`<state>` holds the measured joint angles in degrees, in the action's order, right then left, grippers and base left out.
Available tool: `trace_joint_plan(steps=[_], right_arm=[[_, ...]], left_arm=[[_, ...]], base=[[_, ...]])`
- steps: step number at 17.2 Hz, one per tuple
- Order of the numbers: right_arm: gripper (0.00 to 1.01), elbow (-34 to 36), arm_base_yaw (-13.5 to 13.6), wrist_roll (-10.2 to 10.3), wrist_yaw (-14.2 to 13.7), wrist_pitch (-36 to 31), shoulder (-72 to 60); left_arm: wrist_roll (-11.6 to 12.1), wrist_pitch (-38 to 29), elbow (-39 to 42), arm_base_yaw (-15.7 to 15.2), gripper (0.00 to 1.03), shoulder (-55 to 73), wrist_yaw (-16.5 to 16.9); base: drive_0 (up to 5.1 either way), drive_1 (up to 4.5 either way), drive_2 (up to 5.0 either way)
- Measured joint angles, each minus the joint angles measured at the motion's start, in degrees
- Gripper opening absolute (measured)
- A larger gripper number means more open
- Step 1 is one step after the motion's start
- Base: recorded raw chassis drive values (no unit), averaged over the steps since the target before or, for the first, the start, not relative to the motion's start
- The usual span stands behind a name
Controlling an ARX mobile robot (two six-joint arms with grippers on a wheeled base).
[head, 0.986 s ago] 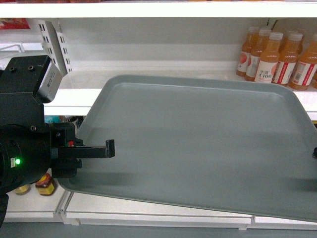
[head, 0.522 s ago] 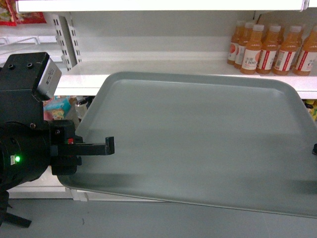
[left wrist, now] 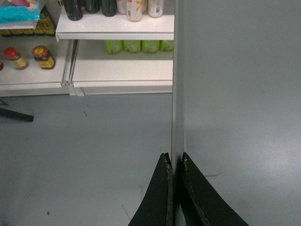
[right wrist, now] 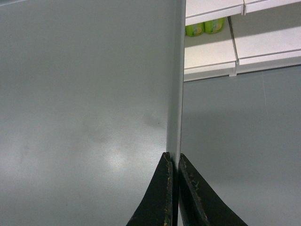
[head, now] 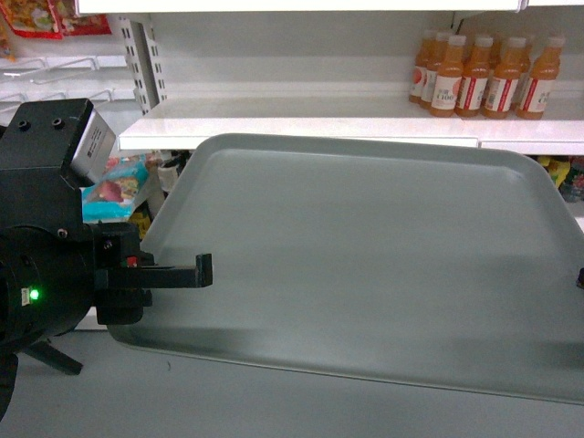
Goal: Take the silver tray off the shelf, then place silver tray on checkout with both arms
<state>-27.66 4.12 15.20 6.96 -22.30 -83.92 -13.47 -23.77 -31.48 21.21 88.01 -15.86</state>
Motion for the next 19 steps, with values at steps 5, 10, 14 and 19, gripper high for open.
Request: trace_joint_plan(steps=[5,10,14,19], right_arm=[[0.02,0.00,0.00,0.00,0.02,-0.20,0.02],[0.02,0.00,0.02,0.02,0.02,0.22,-0.07],[0.02,0.00,0.00,0.00,0.02,-0.15,0.02],[0.02,0.00,0.00,0.02,0.07,0.04,-0.02]], left_arm=[[0.00,-0.15,0.00,0.00,0.03,0.00,-0.02],[0.00,0.17,0.00,0.00,0.03,0.02,0.00],[0.00,-0.11,0.00,0.00,0.03,0.00,-0.09],[0.00,0.11,0.00,0.00,0.03,0.00,-0.04]], base=[[0.0,-4.18,4.3],[0.0,-4.21,4.2],[0.1,-4.15,4.3],[0.1,-4.15,4.3]])
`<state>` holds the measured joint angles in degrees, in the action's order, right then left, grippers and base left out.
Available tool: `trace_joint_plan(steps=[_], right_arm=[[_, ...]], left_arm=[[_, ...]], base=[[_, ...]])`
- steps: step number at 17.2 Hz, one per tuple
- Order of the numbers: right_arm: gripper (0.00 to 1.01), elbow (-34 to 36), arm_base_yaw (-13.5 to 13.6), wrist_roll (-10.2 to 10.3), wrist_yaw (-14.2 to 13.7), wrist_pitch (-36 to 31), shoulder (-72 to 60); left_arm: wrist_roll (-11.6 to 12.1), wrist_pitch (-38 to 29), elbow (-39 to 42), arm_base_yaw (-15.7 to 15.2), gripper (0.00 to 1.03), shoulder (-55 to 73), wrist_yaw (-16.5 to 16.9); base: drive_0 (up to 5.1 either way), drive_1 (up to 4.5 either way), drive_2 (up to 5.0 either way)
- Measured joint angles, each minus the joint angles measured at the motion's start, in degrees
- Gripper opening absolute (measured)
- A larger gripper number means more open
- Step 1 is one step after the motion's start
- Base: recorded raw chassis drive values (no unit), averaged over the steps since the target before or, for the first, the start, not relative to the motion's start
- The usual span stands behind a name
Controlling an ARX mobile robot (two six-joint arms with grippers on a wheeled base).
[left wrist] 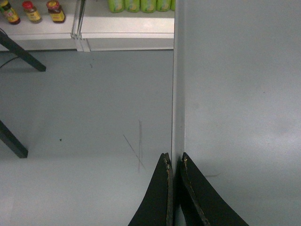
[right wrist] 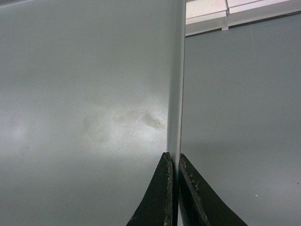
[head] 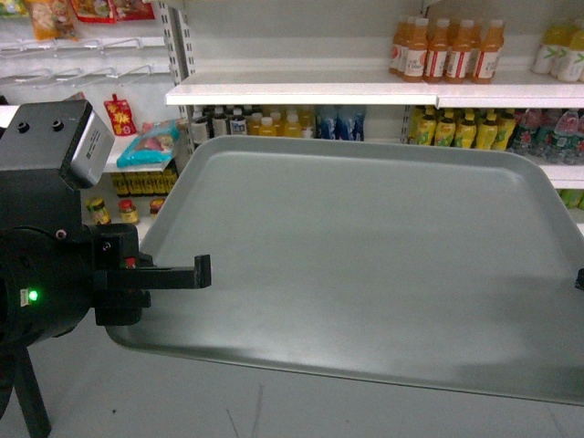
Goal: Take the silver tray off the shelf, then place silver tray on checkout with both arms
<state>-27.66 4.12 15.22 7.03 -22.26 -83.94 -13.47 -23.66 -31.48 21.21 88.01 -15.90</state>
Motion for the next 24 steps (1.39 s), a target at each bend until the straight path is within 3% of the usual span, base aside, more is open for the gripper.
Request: trace_joint_plan(steps=[9,13,24], right_arm=[[0.02,0.00,0.00,0.00,-0.04,-0.11,0.00],[0.02,0.04,0.00,0.00,-0.02,-0.11,0.39],[0.02,0.04,0.00,0.00,-0.04,0.00,0.31]], left_arm=[[0.00,-0.24,0.00,0.00,0.03,-0.02,-0.11],[0.00,-0.31,0.09,0.00,0.03,-0.33,-0.11],[0.00,-0.13,0.07,0.07,0.03,-0.20,-0.17]], base=[[0.0,-4.23,4.3],[0.0,0.00,0.0],[-4.9,2.58,2.6]])
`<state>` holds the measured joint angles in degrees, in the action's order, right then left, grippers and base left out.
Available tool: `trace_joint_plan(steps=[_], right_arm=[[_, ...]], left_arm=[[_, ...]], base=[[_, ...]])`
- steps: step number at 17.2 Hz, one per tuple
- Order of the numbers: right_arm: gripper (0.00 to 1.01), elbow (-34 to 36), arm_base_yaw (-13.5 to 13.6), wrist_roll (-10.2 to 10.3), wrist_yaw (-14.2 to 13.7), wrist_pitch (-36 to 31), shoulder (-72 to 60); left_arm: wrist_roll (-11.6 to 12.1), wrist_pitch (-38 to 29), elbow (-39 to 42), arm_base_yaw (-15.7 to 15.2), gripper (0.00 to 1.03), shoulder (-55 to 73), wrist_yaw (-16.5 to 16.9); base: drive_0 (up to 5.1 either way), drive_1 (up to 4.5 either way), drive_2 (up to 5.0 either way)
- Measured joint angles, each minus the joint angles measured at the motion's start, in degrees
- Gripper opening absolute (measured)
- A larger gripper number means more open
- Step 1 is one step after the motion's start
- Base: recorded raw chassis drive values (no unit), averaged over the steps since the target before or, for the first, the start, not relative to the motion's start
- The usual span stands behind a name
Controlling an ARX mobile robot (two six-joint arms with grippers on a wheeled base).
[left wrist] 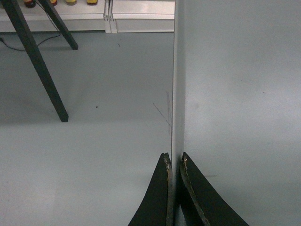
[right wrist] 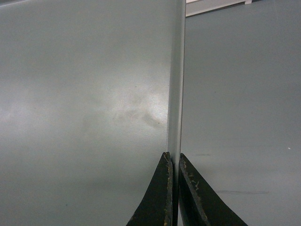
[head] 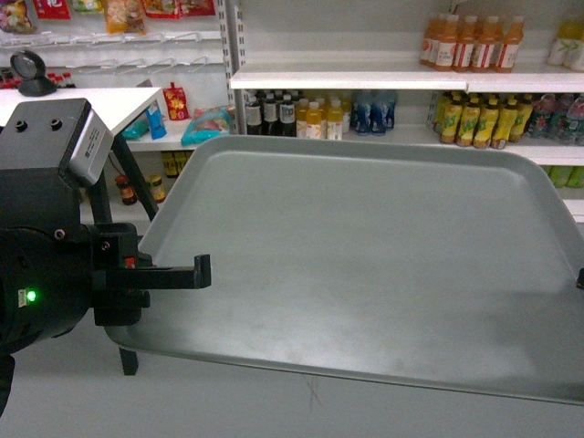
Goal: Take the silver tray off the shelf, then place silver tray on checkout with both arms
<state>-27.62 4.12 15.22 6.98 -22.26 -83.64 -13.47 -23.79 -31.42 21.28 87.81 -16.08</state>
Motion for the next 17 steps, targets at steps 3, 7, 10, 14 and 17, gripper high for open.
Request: trace_joint_plan(steps=[3,7,10,14,17], right_arm=[[0.02,0.00,0.00,0.00,0.04,0.09,-0.26],[0.02,-0.02,0.00,0.00,0.04,-0.17,-0.26],[0.02,-0.02,0.00,0.00,0.02,0.02,-0.26],[0.02,-0.02,0.00,0.00,0.04,-0.22,-0.24],[0.02,-0.02,0.00,0.00,0.07,-0.13,-0.26]], left_arm=[[0.02,0.11,0.00,0.00,0.03,0.00,0.04],[0.00,0.00,0.00,0.00,0.03,0.00,0.04],[0.00,0.02,0.00,0.00,0.03,0.00,0.04],[0.00,-0.09,0.00,0.00,0.03,0.00,0.07],[0.02,-0.13,0.00,0.00,0.03,0.00,0.02]], base=[[-5.0,2.41,2.4],[-5.1,2.35,2.3],[-5.0,2.49,2.5],[-5.0,2.48,2.5],[-5.0,2.44,2.4]])
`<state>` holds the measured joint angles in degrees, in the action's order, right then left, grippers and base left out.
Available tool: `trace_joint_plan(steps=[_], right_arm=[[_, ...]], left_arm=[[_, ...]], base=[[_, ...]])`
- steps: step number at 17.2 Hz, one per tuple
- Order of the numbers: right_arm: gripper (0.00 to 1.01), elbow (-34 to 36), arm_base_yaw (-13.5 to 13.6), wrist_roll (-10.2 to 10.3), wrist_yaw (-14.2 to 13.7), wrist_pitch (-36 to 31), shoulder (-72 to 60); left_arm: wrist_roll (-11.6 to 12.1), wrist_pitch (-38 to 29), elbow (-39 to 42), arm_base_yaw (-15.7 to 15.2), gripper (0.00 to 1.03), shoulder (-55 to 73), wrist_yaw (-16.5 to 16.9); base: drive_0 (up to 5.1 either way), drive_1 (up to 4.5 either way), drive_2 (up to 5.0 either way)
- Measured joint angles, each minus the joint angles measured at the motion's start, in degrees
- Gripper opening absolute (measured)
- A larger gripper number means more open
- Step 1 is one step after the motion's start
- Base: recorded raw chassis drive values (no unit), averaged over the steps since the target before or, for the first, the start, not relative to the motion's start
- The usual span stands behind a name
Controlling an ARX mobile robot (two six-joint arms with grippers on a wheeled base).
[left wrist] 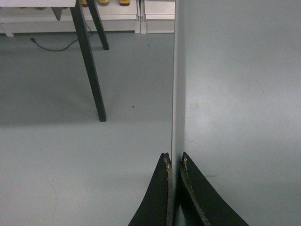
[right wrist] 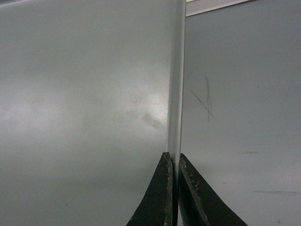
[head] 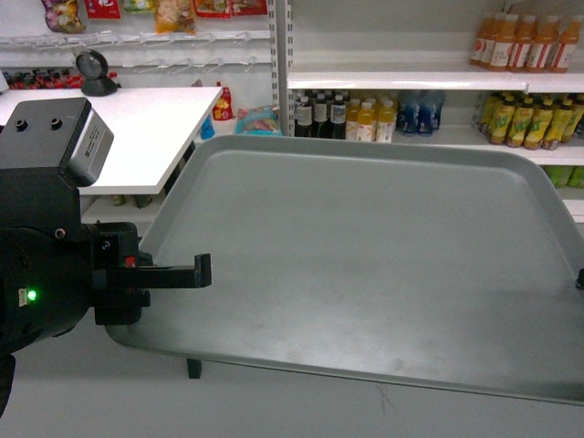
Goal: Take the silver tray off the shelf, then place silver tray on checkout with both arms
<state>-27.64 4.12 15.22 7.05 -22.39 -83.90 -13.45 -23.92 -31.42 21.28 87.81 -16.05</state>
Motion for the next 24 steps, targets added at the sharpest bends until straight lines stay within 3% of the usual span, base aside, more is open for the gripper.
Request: trace_joint_plan(steps=[24], right_arm=[[0.02,0.00,0.00,0.00,0.02,0.11,-0.02]], left_arm=[[0.00,0.22,0.00,0.00,0.03,0.00,0.02]], base=[[-5.0,2.49,2.5]])
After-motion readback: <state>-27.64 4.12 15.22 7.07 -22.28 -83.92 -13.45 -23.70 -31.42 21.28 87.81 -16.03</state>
